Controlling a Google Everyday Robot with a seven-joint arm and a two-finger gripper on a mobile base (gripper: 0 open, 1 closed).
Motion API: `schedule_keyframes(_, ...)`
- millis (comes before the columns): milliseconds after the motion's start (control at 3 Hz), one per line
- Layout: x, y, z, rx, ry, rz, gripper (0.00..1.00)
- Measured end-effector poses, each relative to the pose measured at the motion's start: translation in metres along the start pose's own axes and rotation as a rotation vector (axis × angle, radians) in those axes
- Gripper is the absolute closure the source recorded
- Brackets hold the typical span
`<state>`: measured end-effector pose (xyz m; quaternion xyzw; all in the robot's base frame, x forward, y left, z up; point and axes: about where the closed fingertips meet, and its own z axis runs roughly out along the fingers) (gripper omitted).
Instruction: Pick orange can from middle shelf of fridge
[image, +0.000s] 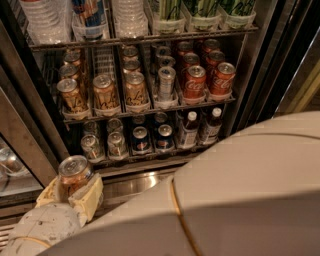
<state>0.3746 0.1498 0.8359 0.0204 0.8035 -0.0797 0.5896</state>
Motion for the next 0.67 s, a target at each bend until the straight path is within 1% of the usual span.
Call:
schedule_keyframes(333, -0.007, -0.008, 0.008, 0.017, -0.030, 0.039, 1.00)
schedule_keyframes(667, -0.018, -0.010, 0.021, 0.025, -0.059, 0.057, 1.00)
